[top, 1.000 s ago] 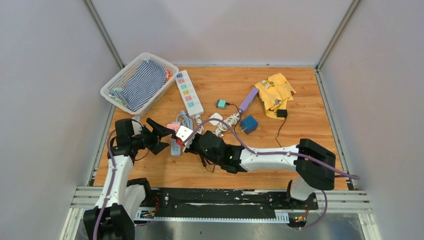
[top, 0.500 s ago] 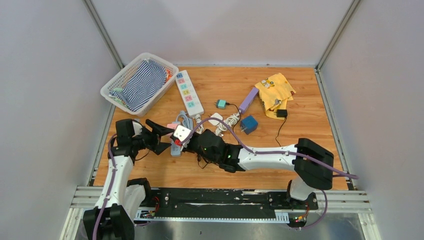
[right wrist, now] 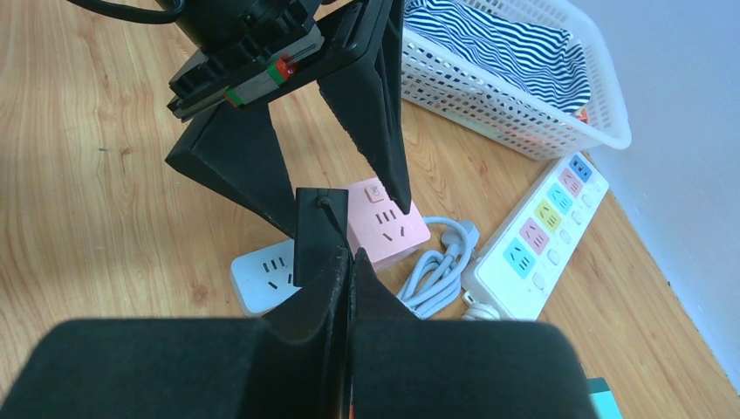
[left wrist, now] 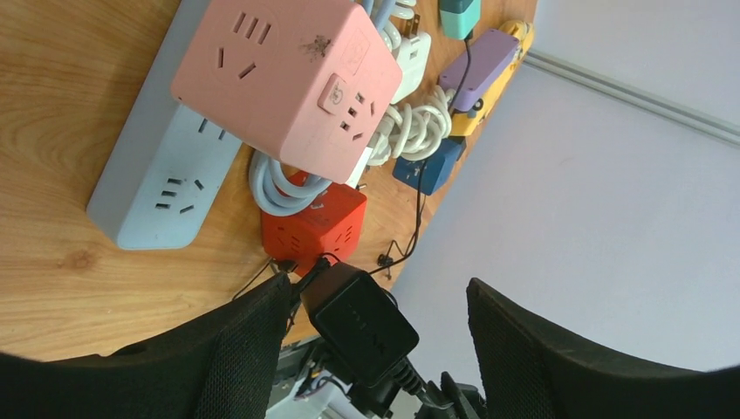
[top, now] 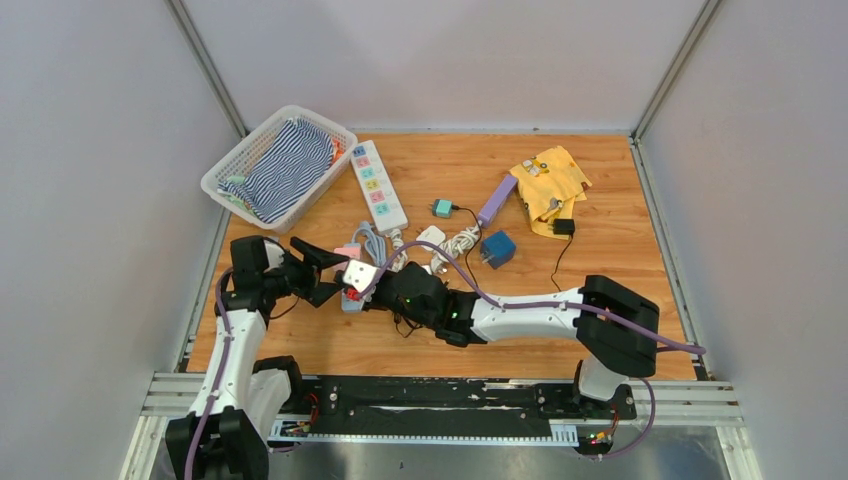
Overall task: Insert the plug
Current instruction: Pick up the plug from the corner of the board.
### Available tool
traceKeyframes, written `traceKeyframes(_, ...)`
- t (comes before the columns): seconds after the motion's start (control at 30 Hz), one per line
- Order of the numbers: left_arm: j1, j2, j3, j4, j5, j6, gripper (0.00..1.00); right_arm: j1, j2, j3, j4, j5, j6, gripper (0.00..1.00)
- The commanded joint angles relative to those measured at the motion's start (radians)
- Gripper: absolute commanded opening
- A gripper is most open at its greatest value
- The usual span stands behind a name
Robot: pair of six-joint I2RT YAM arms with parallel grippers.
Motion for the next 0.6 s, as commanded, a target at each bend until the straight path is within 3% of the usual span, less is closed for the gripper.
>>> traceKeyframes(0.0, -0.007, -0.009, 0.020, -0.042, 0.059, -0.038, 0.72, -0.005, 0.009, -0.018, 0.063, -0.023, -0.021, 0.00)
traceKeyframes(0.4, -0.007, -0.019, 0.033, -0.001, 0.025, -0.040, 0.23, 0.004, 0.008, -0.093, 0.077, -0.117, -0.033, 0.00)
traceKeyframes(0.57, -0.007, -0.029, 0.054, 0.017, 0.004, -0.003, 0.10, 0.005, 0.011, -0.122, 0.101, -0.116, -0.022, 0.00)
